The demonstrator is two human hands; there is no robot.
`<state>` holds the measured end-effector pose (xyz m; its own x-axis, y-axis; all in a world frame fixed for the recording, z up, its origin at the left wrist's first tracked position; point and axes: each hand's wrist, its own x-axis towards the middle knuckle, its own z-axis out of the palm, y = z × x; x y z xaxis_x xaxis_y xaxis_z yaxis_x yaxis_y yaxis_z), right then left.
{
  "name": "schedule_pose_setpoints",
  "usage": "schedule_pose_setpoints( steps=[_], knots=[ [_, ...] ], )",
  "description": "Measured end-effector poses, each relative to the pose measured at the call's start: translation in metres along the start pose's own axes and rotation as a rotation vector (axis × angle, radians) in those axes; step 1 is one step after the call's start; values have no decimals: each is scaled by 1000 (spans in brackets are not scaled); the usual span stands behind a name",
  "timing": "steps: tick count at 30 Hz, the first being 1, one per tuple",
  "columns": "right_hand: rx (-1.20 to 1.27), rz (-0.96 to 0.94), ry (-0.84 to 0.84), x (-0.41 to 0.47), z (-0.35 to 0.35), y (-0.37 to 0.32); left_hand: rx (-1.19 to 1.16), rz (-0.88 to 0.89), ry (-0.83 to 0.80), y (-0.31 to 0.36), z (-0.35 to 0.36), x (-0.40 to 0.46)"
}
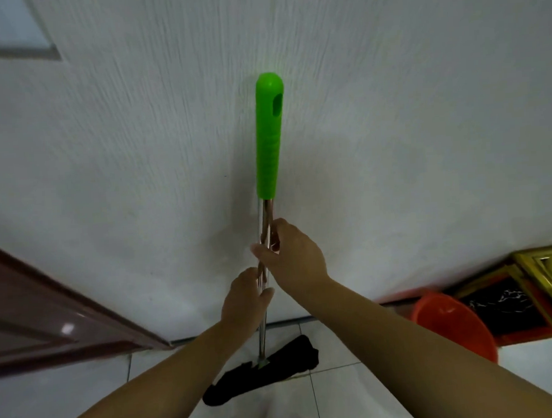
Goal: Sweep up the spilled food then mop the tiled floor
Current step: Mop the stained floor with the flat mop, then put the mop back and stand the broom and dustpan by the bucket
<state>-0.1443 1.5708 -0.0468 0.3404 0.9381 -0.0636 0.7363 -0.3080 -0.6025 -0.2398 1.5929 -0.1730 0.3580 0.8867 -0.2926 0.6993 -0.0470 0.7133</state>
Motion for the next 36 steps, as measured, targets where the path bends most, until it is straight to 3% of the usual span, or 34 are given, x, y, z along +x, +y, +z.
schedule_pose_setpoints(
  steps=[5,9,22,27,36],
  knots=[
    [-4,58,-21,-9,1,25,-168,-35,145,6,-5,-17],
    [35,165,-35,-21,3,50,-250,87,236,4,-10,-37],
    [-13,529,-17,-111,-29,167,-20,370,-221,60,81,-63],
    [12,635,74,-174,-69,232,78,436,-412,111,150,-92],
    [32,850,259,-324,-166,367,191,609,-604,229,313,-194]
  ],
)
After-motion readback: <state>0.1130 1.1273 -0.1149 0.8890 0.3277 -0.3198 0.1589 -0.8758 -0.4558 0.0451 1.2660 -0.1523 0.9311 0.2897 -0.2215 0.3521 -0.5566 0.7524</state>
